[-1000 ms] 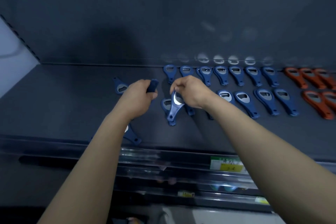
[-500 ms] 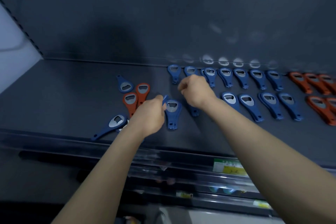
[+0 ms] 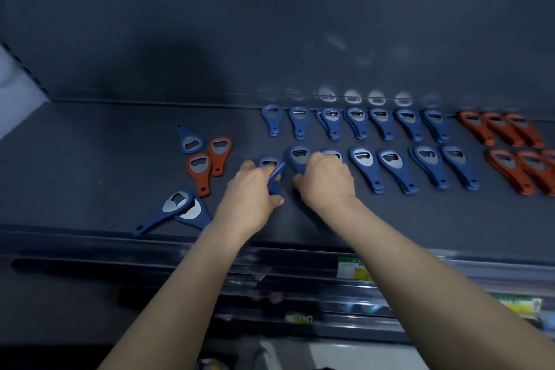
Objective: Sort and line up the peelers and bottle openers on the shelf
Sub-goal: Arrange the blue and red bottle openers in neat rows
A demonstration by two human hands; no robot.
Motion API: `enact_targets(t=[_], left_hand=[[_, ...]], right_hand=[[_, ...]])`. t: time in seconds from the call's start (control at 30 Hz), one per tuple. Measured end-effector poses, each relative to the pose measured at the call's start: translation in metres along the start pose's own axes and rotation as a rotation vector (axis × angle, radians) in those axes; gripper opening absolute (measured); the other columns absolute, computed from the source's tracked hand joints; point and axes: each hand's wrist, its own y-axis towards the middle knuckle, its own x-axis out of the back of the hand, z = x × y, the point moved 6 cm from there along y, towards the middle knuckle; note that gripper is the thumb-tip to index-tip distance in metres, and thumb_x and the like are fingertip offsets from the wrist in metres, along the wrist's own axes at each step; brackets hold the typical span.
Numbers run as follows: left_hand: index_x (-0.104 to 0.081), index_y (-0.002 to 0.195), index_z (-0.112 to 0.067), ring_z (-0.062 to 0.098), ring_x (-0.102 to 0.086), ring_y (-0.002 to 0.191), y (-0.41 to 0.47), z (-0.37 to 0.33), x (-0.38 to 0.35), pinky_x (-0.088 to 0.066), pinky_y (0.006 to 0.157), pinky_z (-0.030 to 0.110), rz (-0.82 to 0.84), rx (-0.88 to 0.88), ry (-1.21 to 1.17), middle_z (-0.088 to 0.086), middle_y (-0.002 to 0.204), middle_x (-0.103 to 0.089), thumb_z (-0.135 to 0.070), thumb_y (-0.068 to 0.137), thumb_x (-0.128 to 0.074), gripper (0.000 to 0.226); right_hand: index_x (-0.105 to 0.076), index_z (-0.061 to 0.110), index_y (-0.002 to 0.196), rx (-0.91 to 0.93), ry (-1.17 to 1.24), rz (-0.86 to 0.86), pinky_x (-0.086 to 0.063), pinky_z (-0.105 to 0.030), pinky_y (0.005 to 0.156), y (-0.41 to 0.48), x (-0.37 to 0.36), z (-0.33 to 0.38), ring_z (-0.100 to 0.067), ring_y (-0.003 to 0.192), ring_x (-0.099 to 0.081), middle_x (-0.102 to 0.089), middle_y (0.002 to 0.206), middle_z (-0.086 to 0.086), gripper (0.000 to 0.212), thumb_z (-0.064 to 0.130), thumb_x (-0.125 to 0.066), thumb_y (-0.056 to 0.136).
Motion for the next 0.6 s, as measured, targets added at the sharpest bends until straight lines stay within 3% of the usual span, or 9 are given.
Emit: enact_targets(t=[0.17,0.27,0.33,0.4,0.43,0.5,0.57,0.6], left_hand=[[-0.065,0.103,-0.013,0.028,-0.058,0.088,0.011,-0.001,0.0,-0.043,0.072,0.028,-0.063,-0.036,-0.009,0.001,0.098,-0.042,-0.017,0.082,-0.069,0.021],[-0.065,0.099,-0.013,0.023,-0.055,0.084,0.016,0.001,0.001,-0.037,0.07,0.026,-0.051,-0.067,-0.029,0.0,0.097,-0.041,-0.023,0.081,-0.072,0.021],[-0.061,0.094,-0.013,0.02,-0.051,0.08,0.018,0.003,0.007,-0.036,0.068,0.026,-0.036,-0.077,-0.028,0.001,0.097,-0.041,-0.028,0.079,-0.073,0.025],[-0.05,0.081,-0.014,0.024,-0.05,0.078,0.024,0.008,0.015,-0.034,0.061,0.027,0.007,-0.077,0.026,0.003,0.089,-0.042,-0.024,0.078,-0.074,0.027],[-0.043,0.075,-0.015,0.027,-0.051,0.077,0.028,0.011,0.02,-0.033,0.056,0.028,0.042,-0.071,0.05,0.002,0.083,-0.043,-0.02,0.078,-0.074,0.031],[-0.041,0.071,-0.013,0.032,-0.058,0.076,0.036,0.017,0.029,-0.042,0.057,0.036,0.101,-0.053,0.055,0.007,0.078,-0.05,-0.014,0.077,-0.072,0.032],[-0.046,0.075,-0.01,0.031,-0.063,0.071,0.042,0.027,0.038,-0.051,0.057,0.04,0.125,-0.015,0.022,0.012,0.082,-0.057,-0.014,0.076,-0.072,0.026],[-0.048,0.076,-0.013,0.027,-0.064,0.066,0.044,0.033,0.043,-0.052,0.05,0.037,0.13,0.013,-0.008,0.01,0.083,-0.057,-0.015,0.075,-0.073,0.025]], right_hand=[[-0.031,0.012,0.061,-0.049,0.013,0.017,-0.036,-0.03,0.057,0.0,0.0,-0.002,-0.024,0.07,-0.042,-0.032,0.063,-0.001,0.04,0.023,-0.059,0.087],[-0.045,0.009,0.072,-0.04,-0.06,0.017,-0.038,-0.03,0.059,-0.002,0.005,-0.001,-0.027,0.075,-0.052,-0.049,0.073,-0.006,0.034,0.036,-0.059,0.089],[-0.054,0.006,0.094,0.032,-0.083,-0.072,-0.037,-0.031,0.061,-0.001,0.017,0.007,-0.033,0.088,-0.06,-0.061,0.091,-0.012,0.027,0.033,-0.056,0.091],[-0.053,0.005,0.107,0.185,0.017,-0.106,-0.039,-0.033,0.064,0.002,0.028,0.024,-0.036,0.095,-0.058,-0.062,0.1,-0.016,0.021,0.012,-0.052,0.088],[-0.054,0.007,0.112,0.275,0.086,-0.062,-0.043,-0.034,0.07,0.004,0.03,0.035,-0.034,0.098,-0.057,-0.061,0.104,-0.015,0.029,0.004,-0.05,0.084],[-0.058,0.012,0.114,0.397,0.188,0.065,-0.049,-0.037,0.082,0.005,0.028,0.055,-0.029,0.099,-0.057,-0.062,0.107,-0.011,0.035,0.0,-0.05,0.082],[-0.062,0.014,0.107,0.438,0.228,0.119,-0.051,-0.038,0.079,0.005,0.023,0.069,-0.027,0.091,-0.059,-0.065,0.097,-0.009,0.023,0.007,-0.054,0.086],[-0.064,0.013,0.104,0.449,0.256,0.124,-0.051,-0.037,0.076,0.006,0.021,0.074,-0.026,0.087,-0.06,-0.065,0.092,-0.009,0.017,0.013,-0.057,0.089]])
